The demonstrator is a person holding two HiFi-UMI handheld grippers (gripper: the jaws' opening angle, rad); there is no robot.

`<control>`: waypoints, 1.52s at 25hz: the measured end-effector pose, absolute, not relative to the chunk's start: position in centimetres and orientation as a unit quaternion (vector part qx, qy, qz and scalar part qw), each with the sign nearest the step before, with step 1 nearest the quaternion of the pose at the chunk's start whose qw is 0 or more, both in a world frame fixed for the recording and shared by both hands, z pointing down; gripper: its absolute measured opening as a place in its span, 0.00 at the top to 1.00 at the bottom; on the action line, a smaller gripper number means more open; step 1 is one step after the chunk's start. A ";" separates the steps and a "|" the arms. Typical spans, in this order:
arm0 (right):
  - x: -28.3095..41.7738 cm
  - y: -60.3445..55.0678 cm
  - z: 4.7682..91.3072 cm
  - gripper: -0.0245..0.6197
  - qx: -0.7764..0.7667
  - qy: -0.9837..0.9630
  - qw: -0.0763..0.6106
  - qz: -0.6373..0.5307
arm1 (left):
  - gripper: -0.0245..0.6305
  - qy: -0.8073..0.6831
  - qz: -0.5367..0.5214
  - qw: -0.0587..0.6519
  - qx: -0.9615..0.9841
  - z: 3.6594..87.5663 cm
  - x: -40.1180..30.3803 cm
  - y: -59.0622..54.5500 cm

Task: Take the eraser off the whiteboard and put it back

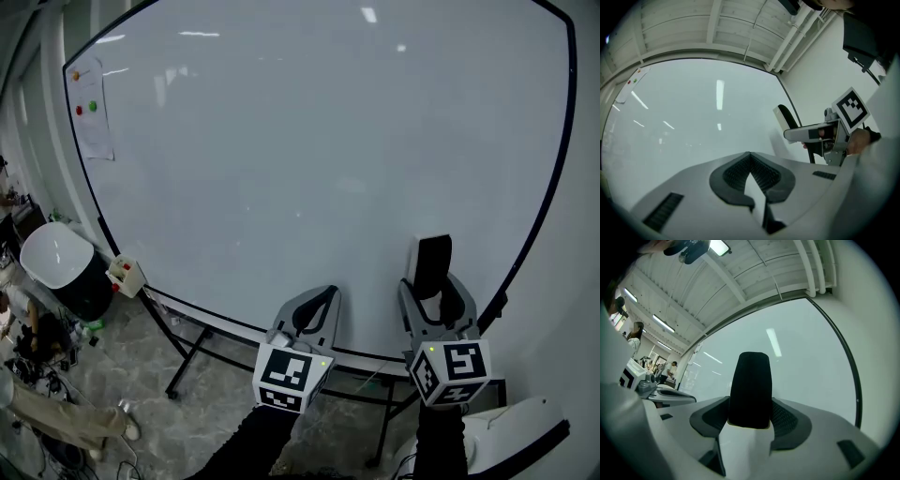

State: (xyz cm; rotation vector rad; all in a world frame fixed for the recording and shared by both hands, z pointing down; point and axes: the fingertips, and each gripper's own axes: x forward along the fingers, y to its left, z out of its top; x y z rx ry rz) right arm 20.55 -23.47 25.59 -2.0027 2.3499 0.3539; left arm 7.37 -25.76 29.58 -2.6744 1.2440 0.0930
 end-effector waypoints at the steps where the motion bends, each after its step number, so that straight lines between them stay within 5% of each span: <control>1: 20.0 -23.8 25.1 0.53 -0.644 0.756 0.018 0.118 | 0.95 0.420 0.035 0.100 -0.902 29.1 7.0 -26.1; 38: 7.3 -28.4 11.2 0.53 -0.627 0.753 0.034 0.197 | 0.95 0.473 0.119 0.213 -0.847 12.1 -6.5 -32.3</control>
